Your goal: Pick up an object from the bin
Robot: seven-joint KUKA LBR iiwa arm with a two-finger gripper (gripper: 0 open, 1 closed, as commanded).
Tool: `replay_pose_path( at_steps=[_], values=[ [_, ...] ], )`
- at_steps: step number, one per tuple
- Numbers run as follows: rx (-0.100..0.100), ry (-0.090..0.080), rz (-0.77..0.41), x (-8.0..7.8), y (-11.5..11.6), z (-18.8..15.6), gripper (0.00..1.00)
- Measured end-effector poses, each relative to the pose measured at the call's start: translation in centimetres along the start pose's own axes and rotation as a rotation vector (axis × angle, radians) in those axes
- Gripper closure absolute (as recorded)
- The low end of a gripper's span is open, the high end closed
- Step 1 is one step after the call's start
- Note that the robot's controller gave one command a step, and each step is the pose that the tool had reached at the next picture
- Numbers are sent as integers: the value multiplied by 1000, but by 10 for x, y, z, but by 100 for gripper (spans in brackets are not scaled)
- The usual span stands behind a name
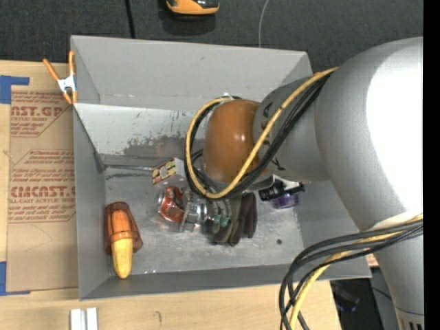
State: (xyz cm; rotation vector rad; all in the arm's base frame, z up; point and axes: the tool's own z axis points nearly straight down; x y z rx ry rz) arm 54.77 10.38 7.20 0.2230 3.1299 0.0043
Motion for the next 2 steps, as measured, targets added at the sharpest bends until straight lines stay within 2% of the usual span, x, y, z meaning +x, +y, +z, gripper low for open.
replay_pose_path(
  at_steps=[1,2],
  values=[
    [0,0,0,0,0,0,100],
    [4,9,38,10,5,-50,100]
  ],
)
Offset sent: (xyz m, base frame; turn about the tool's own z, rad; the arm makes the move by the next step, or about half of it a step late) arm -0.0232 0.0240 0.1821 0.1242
